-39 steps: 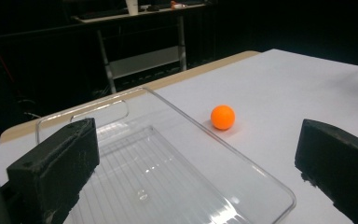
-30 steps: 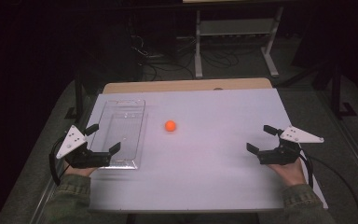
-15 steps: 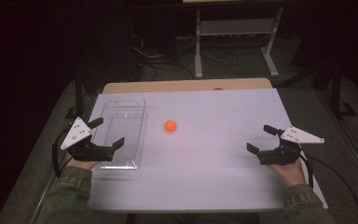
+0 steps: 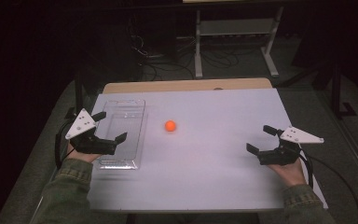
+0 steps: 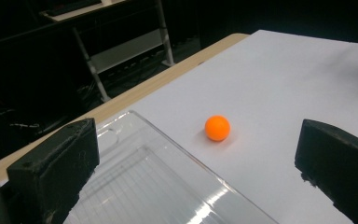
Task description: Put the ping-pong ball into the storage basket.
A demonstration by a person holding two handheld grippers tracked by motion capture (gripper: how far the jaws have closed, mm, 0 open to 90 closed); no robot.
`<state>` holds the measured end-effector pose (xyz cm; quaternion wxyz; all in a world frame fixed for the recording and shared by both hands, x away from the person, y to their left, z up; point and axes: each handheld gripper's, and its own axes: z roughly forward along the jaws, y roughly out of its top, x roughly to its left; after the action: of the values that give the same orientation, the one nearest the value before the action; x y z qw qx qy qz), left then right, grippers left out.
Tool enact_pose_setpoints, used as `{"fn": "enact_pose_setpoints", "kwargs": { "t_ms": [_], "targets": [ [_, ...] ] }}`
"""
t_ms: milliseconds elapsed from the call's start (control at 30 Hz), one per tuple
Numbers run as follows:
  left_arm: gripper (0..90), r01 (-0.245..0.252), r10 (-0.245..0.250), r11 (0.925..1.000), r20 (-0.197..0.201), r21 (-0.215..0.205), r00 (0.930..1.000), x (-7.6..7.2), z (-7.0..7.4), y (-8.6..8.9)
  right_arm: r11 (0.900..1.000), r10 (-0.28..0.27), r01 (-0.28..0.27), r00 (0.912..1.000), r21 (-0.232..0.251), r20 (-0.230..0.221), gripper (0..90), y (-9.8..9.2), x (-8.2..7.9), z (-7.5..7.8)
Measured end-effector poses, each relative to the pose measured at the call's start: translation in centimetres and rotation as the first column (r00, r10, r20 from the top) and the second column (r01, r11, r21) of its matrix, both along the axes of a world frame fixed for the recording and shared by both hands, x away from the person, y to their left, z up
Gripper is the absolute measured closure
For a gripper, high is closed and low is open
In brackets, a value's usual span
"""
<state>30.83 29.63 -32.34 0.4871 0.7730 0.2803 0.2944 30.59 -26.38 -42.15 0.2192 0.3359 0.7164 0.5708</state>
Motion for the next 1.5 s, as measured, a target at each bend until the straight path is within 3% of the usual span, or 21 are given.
{"fn": "enact_pose_setpoints", "kwargs": {
  "t_ms": [367,733,933,1500],
  "targets": [
    [0.0,0.03,-0.03,0.999,-0.003,0.032,0.9995,1.0,1.4,-1.2,1.0,0.006,-0.006,1.0,0.001,-0.005,0.0,0.1,0.0,0.0],
    [0.0,0.065,-0.062,0.9963,-0.042,0.056,0.9971,2.5,2.0,-2.5,1.0,0.008,-0.008,1.0,0.004,-0.002,0.0,0.0,0.0,0.0],
    [0.0,0.064,-0.061,0.9951,-0.038,0.075,0.9974,3.2,2.1,-3.1,1.0,0.008,-0.008,1.0,0.005,-0.004,0.0,0.0,0.0,0.0],
    [0.0,0.096,-0.087,0.9874,-0.079,0.125,0.9931,5.6,2.6,-5.0,1.0,0.01,-0.01,0.9999,0.005,-0.011,0.0,-0.1,0.0,-0.2]
  ]
}}
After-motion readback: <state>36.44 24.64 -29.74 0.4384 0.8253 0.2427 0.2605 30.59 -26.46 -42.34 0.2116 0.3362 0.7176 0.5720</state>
